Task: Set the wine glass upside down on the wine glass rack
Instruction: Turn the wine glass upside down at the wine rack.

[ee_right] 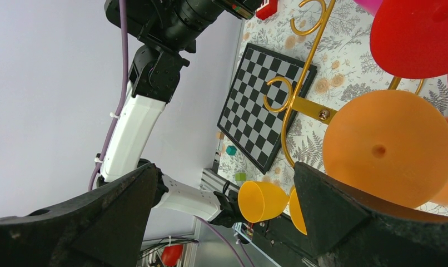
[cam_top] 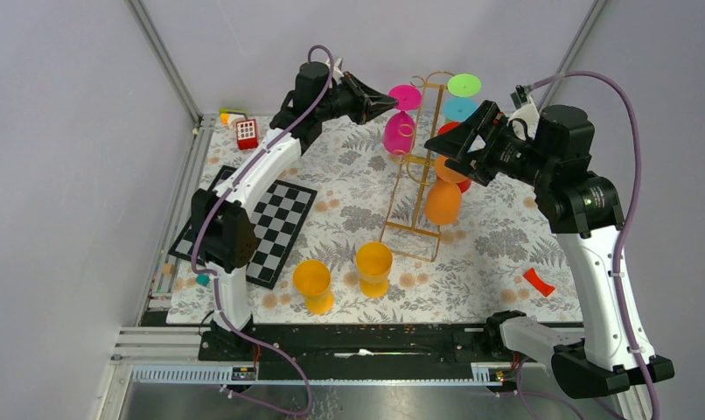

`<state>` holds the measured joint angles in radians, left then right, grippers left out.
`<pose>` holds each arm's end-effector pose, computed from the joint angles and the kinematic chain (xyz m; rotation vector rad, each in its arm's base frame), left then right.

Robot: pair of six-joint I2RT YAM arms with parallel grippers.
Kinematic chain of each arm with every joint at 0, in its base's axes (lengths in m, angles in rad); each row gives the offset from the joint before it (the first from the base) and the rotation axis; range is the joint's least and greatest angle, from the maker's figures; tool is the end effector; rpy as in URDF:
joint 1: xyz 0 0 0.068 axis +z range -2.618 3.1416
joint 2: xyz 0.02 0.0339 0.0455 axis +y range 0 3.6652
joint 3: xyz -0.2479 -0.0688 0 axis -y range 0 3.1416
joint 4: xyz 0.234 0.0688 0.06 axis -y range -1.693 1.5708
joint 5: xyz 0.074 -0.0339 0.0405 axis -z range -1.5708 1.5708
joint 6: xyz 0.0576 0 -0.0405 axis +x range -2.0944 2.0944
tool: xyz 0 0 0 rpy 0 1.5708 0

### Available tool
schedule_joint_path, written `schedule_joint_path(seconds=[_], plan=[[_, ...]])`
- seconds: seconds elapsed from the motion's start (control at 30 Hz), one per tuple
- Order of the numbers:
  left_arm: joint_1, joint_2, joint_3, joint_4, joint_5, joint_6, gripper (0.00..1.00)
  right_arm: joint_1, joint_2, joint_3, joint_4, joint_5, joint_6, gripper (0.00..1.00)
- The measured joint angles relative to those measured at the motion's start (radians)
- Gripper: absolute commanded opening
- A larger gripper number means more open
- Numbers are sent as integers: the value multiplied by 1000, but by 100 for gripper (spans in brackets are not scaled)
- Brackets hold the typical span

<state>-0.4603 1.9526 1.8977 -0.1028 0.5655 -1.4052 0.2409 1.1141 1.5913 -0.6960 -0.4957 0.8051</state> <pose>0.4077 -0.2366 0.3714 -0.4781 2.0475 -1.7524 0.2000 0.0773 0.4697 0.1574 1.9190 1.1696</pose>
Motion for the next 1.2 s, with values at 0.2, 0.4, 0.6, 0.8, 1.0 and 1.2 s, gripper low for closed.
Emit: schedule_joint_path(seconds=[0.2, 0.4, 0.6, 0.8, 1.0, 1.2], plan=[[-4, 1, 1, 0, 0, 0, 0, -6, 0, -2, 0, -12, 0, 100], [-6, 8, 11, 0, -1, -2, 0, -11, -5, -10, 3, -21, 0, 100], [-16, 13, 17, 0, 0, -3, 0, -15, -13, -18, 3, -22, 0, 99], [-23, 13, 21, 1, 0, -3, 0, -15, -24, -25, 6, -22, 1, 100], [-26, 14, 21, 1, 1, -3, 0, -16, -29, -30, 6, -21, 2, 100], [-26, 14, 21, 1, 2, -3, 2, -18, -32, -32, 6, -21, 4, 100]])
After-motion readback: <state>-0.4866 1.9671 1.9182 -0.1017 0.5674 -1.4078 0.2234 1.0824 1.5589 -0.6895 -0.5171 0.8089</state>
